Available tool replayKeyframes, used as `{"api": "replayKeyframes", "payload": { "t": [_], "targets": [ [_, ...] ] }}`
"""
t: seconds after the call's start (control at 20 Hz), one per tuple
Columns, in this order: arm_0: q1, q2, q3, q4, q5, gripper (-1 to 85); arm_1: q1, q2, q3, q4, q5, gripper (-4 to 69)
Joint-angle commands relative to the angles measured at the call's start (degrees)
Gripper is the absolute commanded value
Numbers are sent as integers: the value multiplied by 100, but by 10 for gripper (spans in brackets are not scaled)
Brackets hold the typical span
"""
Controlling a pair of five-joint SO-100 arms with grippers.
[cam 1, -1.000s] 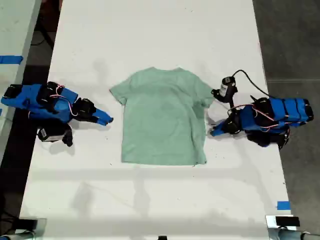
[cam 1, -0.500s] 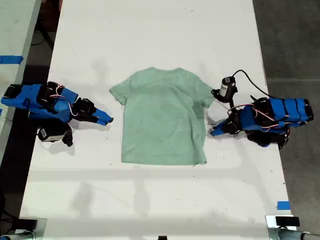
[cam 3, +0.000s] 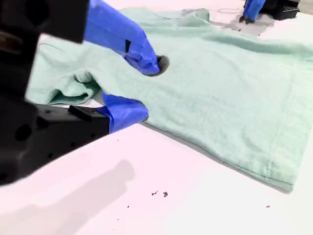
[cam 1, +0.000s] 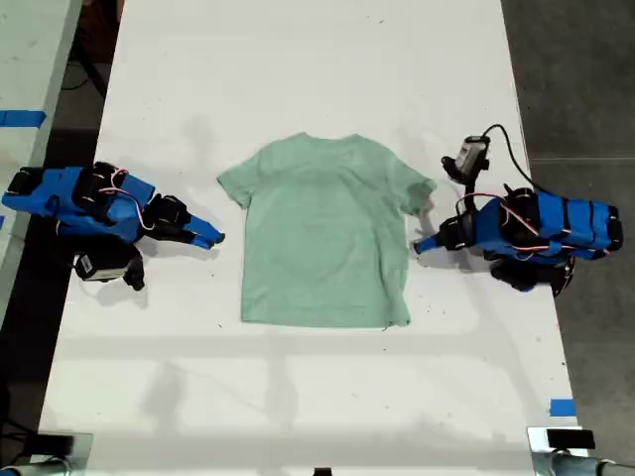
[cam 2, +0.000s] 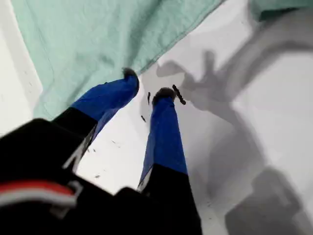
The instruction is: Fold t shirt
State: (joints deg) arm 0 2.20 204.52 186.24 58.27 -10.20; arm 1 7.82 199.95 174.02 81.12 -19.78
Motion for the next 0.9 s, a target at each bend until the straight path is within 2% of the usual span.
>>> {"api": "replayKeyframes", "payload": {
  "t": [0.0,0.05,0.2,0.35,0.6,0.85],
  "targets": [
    [44,44,237,0,-44,115,62,44,272,-167,158,69],
    [44,44,237,0,-44,115,53,44,272,-167,-510,66],
    [44,44,237,0,-44,115,123,44,272,-167,-536,28],
    [44,44,237,0,-44,115,132,44,272,-167,-615,50],
    [44,44,237,0,-44,115,79,44,272,-167,-650,19],
    [44,44,237,0,-44,115,70,44,272,-167,-642,16]
  ]
}}
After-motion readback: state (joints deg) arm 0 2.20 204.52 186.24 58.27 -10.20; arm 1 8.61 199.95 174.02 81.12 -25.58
